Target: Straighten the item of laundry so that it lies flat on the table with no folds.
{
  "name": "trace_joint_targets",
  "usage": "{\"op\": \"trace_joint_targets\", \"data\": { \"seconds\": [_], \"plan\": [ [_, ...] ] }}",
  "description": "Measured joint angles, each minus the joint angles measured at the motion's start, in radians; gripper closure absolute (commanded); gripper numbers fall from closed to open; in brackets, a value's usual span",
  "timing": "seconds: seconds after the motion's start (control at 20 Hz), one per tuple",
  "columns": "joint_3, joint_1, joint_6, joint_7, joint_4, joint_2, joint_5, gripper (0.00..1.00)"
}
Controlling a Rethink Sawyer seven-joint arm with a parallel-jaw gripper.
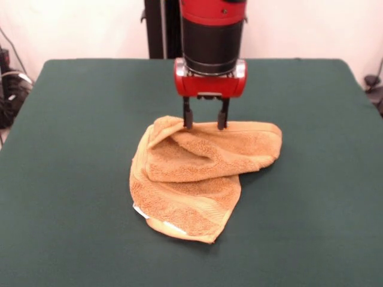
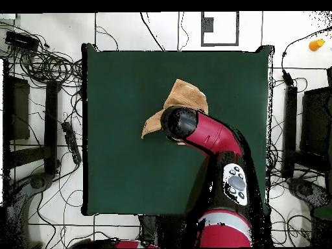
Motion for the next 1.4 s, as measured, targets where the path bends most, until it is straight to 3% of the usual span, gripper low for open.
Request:
{"op": "trace_joint_targets", "data": {
  "seconds": [0.8,1.4],
  "plan": [
    [0.001,0.041,-0.079,0.004,-0.052,0.163,0.078,0.0],
    [-0.01,0.061,-0.095,0.07,-0.016,0.151,0.143,0.0]
  ]
}}
